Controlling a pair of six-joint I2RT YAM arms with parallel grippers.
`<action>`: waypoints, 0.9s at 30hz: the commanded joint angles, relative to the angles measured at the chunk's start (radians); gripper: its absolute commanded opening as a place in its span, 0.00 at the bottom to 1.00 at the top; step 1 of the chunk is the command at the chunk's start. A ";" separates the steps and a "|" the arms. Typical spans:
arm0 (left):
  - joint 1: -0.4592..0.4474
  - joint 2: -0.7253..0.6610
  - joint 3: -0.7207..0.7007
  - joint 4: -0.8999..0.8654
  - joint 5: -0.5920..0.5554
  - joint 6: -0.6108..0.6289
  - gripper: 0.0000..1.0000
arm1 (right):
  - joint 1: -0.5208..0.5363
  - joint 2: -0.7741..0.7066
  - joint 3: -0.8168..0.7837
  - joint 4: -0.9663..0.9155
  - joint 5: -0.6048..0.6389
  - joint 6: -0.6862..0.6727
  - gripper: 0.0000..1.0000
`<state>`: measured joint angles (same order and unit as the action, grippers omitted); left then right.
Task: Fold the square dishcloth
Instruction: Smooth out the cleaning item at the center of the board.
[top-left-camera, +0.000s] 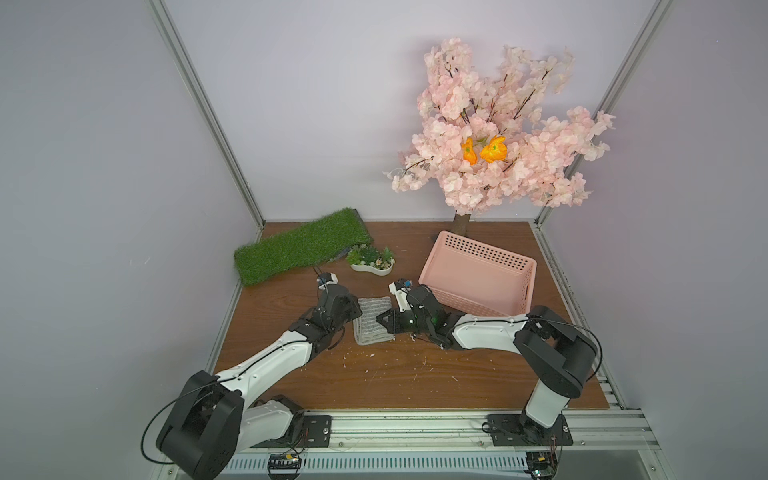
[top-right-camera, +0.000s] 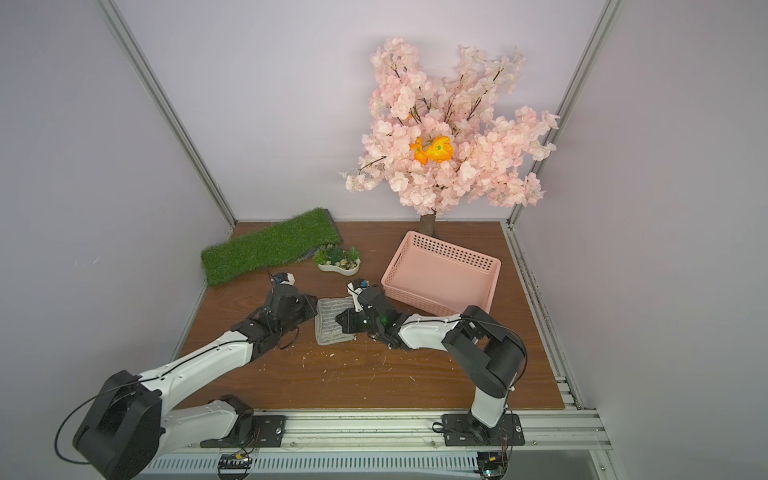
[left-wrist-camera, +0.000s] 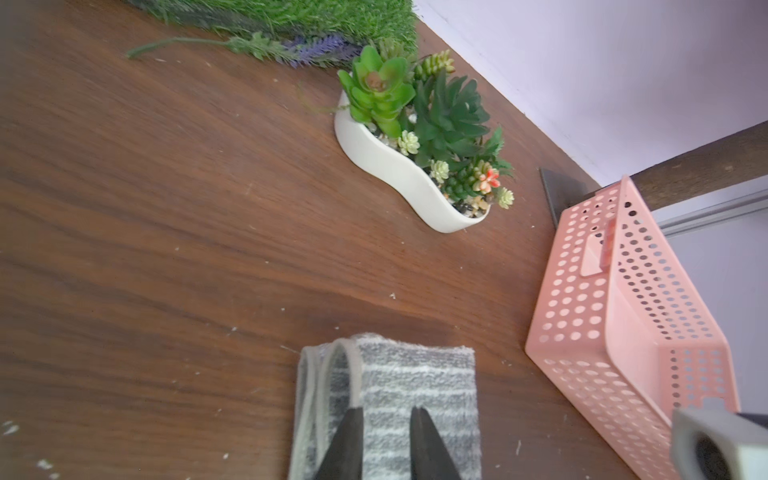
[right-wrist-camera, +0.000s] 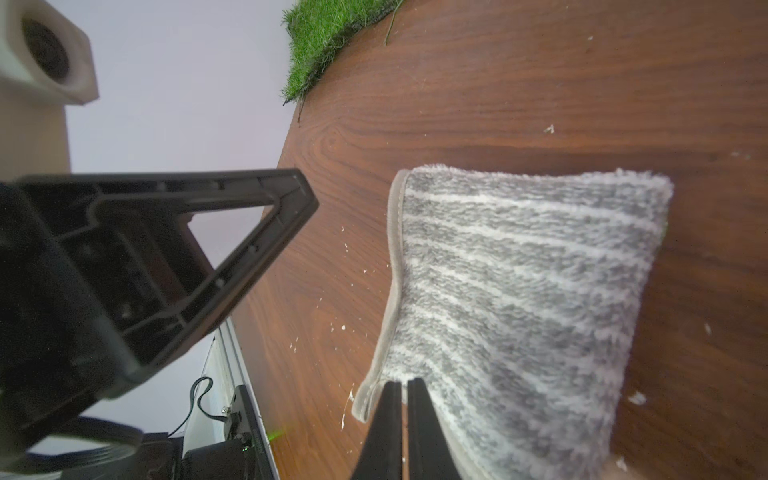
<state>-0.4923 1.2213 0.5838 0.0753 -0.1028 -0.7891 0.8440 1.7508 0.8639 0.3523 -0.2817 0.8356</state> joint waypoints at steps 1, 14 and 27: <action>-0.025 0.066 0.035 0.062 0.078 0.046 0.26 | -0.003 0.023 0.010 0.028 -0.011 0.013 0.08; -0.040 0.321 0.109 0.082 -0.017 0.040 0.30 | -0.003 0.074 -0.029 0.062 -0.031 0.033 0.08; -0.028 0.354 0.059 0.061 -0.070 0.015 0.29 | -0.003 0.131 -0.121 0.118 -0.045 0.050 0.07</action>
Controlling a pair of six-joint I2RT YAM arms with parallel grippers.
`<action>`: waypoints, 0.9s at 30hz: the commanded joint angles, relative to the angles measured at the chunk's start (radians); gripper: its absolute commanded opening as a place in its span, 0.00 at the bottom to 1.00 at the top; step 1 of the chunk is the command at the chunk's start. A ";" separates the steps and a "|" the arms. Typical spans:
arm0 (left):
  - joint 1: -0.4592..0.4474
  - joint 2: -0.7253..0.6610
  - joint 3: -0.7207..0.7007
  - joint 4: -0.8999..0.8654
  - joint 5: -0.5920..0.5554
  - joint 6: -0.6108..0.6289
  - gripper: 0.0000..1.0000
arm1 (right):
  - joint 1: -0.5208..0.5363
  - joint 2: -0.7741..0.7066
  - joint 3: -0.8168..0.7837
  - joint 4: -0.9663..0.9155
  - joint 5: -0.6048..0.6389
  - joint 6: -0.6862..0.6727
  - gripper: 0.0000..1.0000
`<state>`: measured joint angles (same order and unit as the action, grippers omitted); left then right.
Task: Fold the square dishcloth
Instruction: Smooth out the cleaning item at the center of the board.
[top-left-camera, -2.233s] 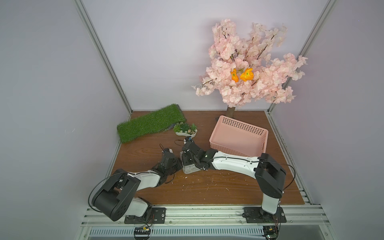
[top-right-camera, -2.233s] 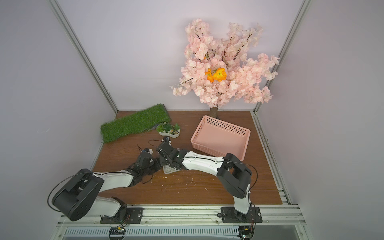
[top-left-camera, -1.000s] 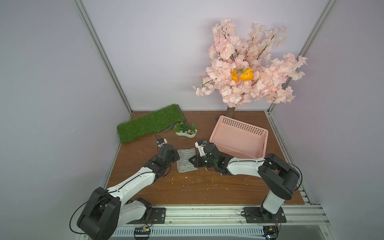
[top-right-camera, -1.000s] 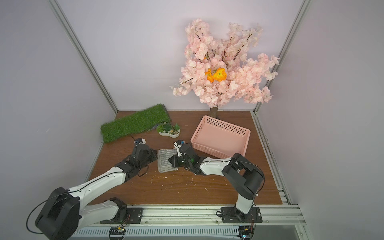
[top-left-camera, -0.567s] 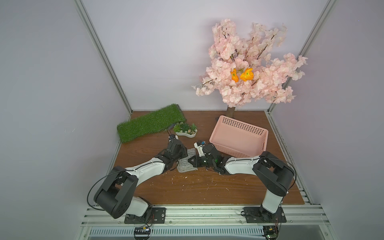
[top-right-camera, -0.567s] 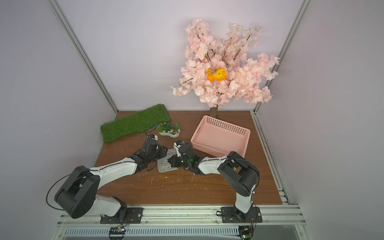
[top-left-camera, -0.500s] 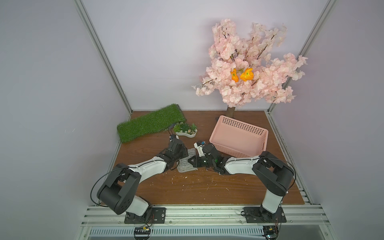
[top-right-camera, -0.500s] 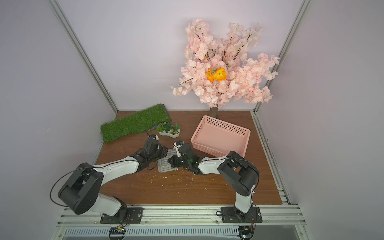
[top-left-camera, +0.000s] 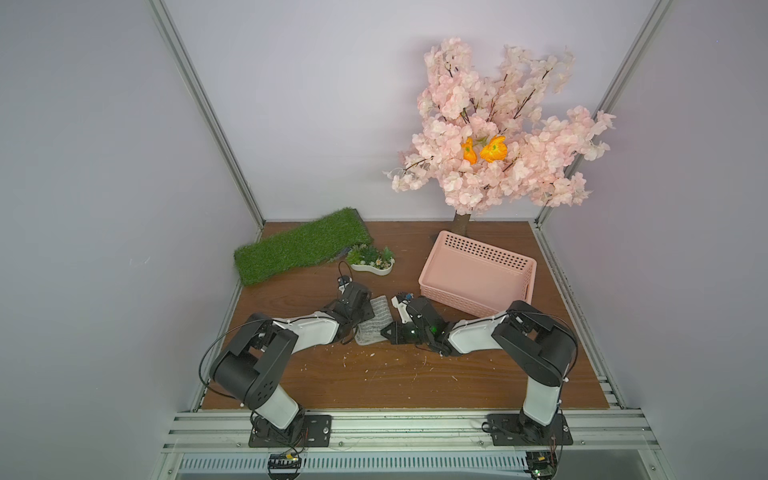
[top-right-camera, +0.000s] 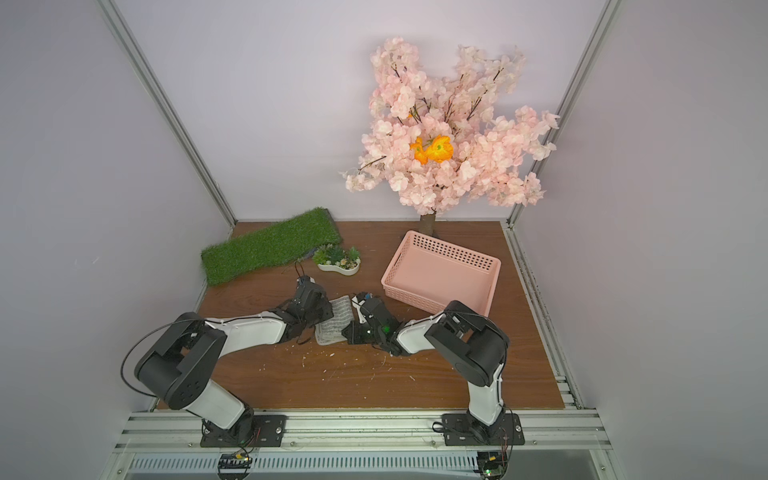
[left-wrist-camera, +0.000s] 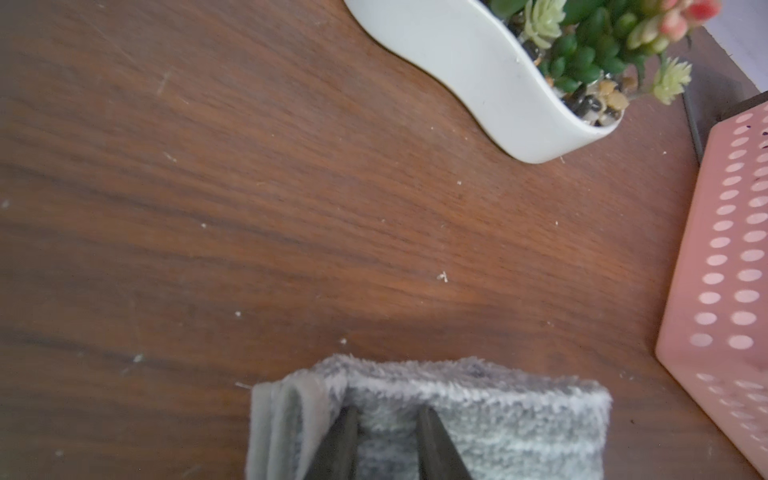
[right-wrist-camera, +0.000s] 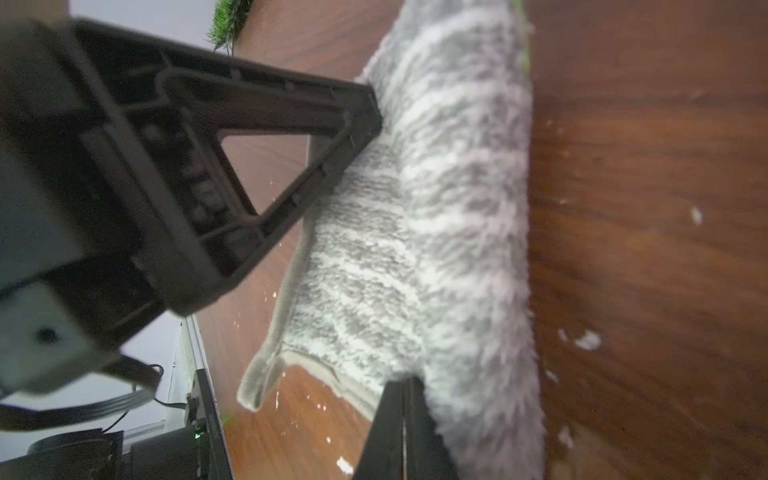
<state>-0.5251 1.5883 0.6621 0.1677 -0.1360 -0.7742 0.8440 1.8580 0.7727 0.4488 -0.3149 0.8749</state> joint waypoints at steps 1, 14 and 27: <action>0.006 -0.020 -0.020 -0.038 -0.040 0.002 0.29 | -0.003 0.025 -0.042 0.032 -0.023 0.015 0.07; 0.004 -0.225 -0.053 -0.047 0.108 0.015 0.37 | 0.005 -0.081 -0.026 -0.023 -0.019 -0.023 0.09; -0.013 -0.332 -0.240 0.011 0.195 -0.073 0.24 | -0.013 -0.107 0.149 -0.179 0.068 -0.140 0.11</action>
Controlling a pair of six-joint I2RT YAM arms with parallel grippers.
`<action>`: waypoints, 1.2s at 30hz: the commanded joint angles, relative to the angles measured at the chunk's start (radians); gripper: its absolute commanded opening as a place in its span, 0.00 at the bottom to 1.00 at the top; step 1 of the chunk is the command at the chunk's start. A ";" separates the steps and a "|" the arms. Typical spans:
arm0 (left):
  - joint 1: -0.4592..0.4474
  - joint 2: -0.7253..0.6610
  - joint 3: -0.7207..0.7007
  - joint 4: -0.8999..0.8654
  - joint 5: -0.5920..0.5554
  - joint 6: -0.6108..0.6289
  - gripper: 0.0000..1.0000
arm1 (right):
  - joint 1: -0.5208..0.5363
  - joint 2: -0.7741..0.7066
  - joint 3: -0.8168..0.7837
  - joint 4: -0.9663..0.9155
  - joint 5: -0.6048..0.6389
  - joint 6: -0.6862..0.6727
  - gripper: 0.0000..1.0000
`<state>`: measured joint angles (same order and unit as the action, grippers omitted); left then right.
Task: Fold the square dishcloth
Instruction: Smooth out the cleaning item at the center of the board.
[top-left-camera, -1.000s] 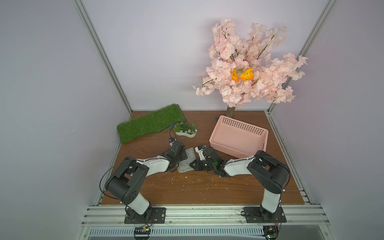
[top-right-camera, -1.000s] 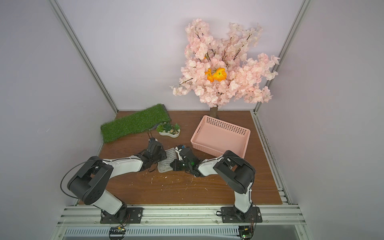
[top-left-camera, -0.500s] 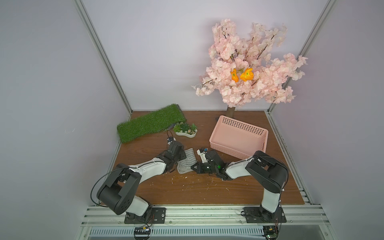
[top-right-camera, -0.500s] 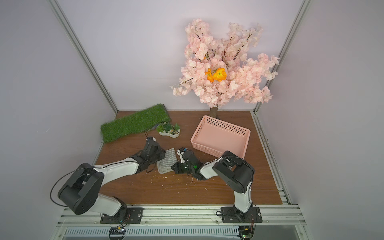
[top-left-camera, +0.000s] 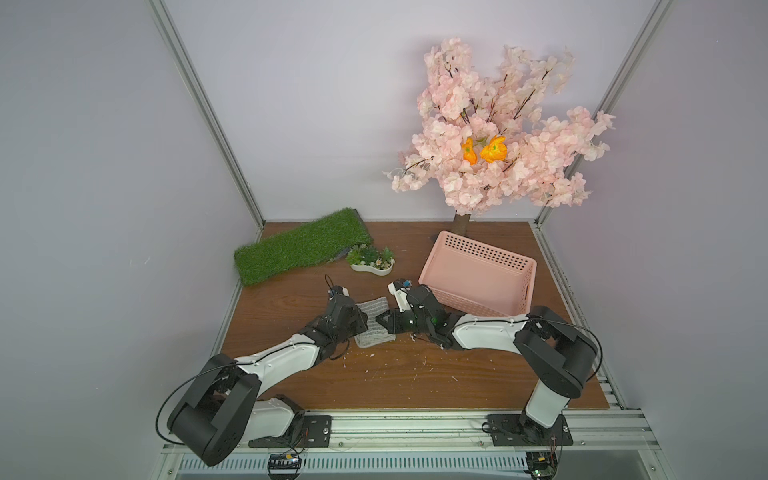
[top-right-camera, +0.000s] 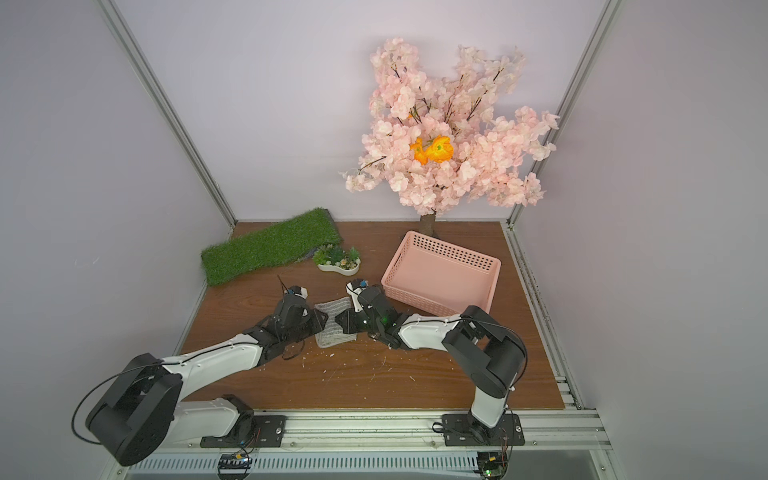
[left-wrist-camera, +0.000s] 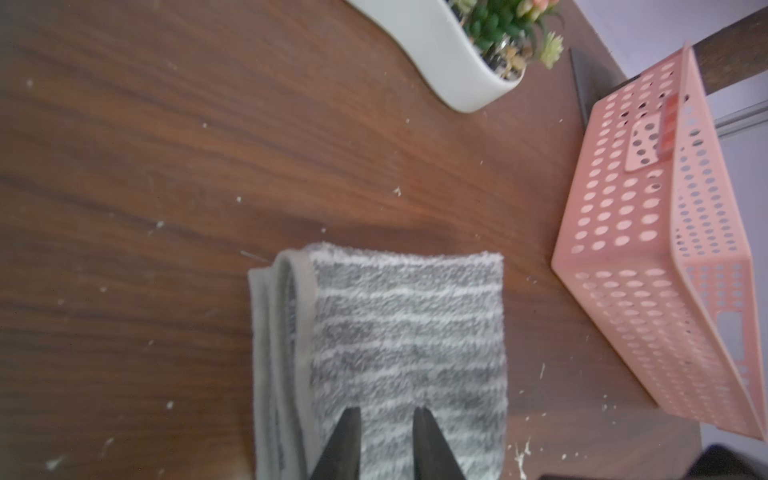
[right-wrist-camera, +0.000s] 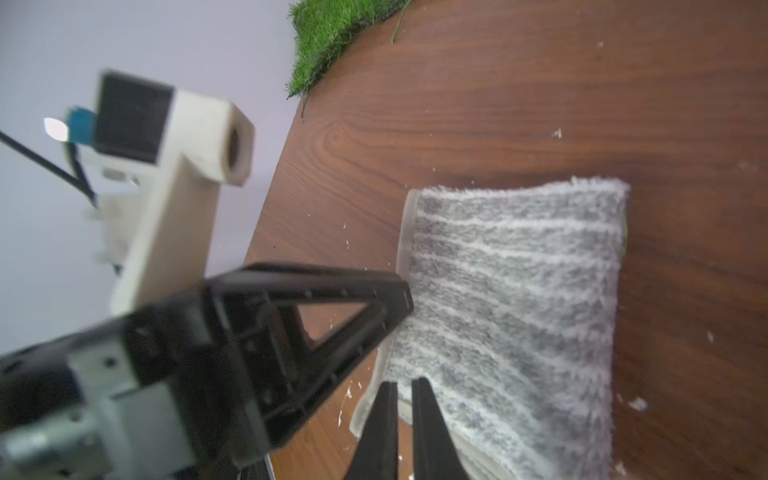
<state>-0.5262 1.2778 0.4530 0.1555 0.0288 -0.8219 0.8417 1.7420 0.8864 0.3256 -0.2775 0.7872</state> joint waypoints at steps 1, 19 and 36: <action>-0.012 -0.029 -0.047 0.030 0.031 -0.032 0.23 | -0.013 0.022 0.051 -0.062 0.029 -0.059 0.11; -0.011 0.048 -0.093 0.050 -0.005 -0.041 0.14 | -0.037 0.242 0.183 0.026 -0.002 -0.036 0.10; -0.011 0.071 -0.106 0.032 -0.028 -0.046 0.10 | -0.101 0.323 0.209 0.092 0.067 -0.026 0.10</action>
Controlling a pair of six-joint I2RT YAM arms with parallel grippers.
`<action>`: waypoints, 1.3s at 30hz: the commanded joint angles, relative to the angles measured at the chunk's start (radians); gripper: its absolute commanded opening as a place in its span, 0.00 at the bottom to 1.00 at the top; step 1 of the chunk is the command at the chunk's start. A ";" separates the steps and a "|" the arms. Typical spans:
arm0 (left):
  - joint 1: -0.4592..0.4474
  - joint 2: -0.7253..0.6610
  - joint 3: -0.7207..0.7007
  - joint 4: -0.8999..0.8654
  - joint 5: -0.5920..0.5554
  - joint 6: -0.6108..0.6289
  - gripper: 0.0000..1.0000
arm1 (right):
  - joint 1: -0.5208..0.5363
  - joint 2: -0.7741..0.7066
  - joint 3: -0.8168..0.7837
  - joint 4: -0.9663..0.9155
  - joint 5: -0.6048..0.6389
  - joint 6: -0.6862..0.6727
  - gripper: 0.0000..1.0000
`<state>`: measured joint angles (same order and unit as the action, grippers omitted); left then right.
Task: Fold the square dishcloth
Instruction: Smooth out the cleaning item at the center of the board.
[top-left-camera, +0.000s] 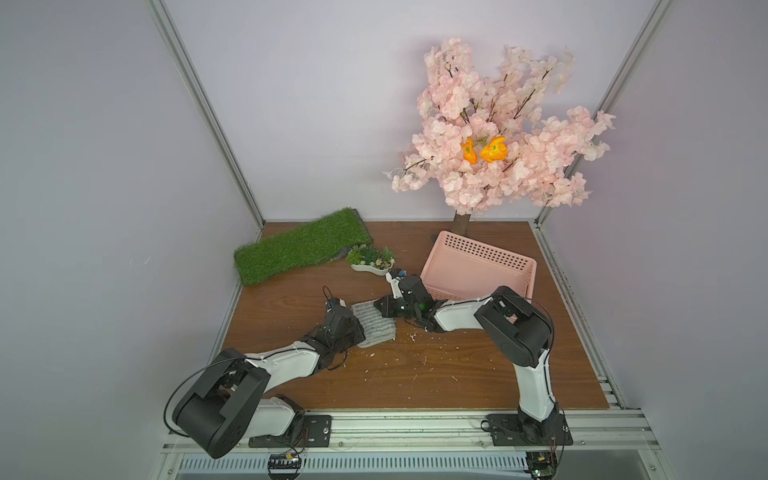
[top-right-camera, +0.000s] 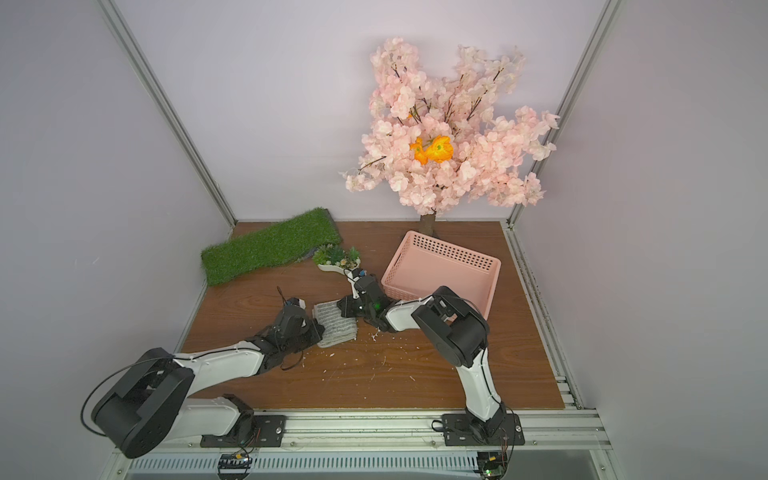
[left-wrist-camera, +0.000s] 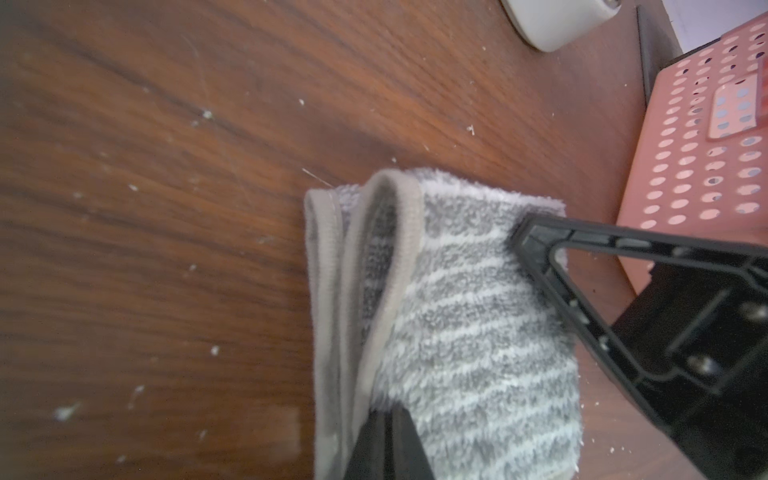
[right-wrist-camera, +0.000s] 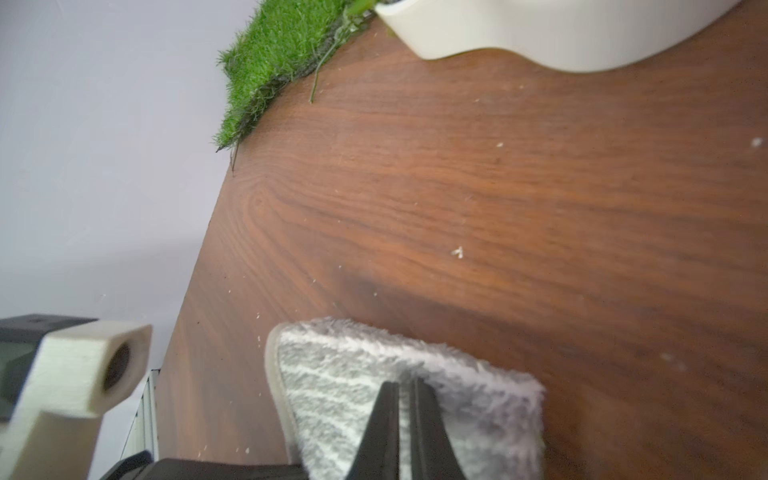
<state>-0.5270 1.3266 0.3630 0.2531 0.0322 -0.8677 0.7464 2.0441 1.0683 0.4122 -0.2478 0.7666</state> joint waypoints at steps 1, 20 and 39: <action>-0.011 0.022 -0.017 -0.067 -0.032 0.001 0.10 | -0.006 0.024 0.035 -0.001 0.048 -0.009 0.10; -0.011 -0.015 -0.018 -0.088 -0.039 0.010 0.12 | -0.004 0.032 0.109 -0.118 0.161 -0.082 0.11; 0.002 -0.089 0.224 -0.218 -0.099 0.125 0.21 | 0.034 -0.245 0.014 -0.204 0.194 -0.154 0.19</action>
<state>-0.5278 1.2449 0.5545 0.0841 -0.0357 -0.7792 0.7601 1.8339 1.1198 0.2241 -0.0460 0.6220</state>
